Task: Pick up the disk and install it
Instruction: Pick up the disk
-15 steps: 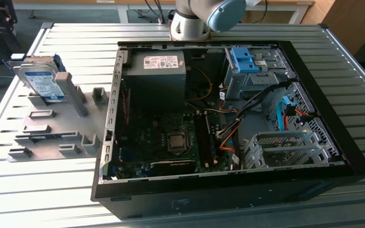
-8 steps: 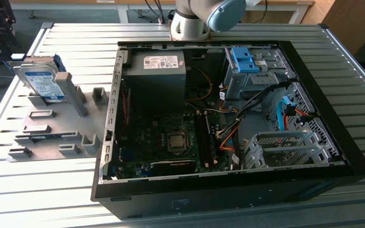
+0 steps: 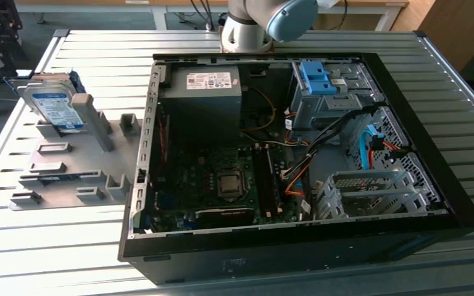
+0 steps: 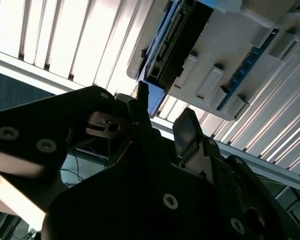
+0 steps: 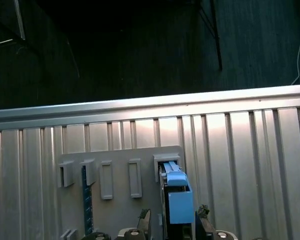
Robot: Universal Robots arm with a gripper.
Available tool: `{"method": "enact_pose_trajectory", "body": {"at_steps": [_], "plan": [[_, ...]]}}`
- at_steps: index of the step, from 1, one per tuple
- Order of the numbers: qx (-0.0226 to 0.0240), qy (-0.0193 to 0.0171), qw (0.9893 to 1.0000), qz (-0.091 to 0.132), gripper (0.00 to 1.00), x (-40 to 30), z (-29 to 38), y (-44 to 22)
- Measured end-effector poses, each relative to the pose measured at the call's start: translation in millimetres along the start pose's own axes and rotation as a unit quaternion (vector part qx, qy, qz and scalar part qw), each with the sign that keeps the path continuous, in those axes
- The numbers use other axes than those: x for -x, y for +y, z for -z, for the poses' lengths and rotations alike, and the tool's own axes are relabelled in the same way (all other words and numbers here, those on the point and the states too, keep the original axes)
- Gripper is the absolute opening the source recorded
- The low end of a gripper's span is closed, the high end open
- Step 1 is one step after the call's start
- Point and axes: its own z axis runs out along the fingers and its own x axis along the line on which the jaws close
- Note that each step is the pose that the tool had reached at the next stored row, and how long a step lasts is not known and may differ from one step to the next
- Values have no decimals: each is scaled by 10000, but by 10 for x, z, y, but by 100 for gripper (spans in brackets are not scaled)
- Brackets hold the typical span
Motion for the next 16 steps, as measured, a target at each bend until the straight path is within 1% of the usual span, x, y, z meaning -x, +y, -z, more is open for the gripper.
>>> {"method": "enact_pose_trajectory", "body": {"at_steps": [1, 2, 4, 5, 6, 12, 16], "plan": [[1, 1, 10000, 19, 47, 0, -8, 5], [2, 2, 10000, 90, 49, 0, -15, 4], [3, 4, 9996, 277, 49, 0, -35, 4], [4, 5, 9994, 351, 55, 0, -45, 5], [4, 5, 9992, 394, 55, 0, -57, 7], [2, 7, 9990, 439, 55, -3, -146, 53], [3, 9, 9990, 439, 55, 30, -198, 62]]}}
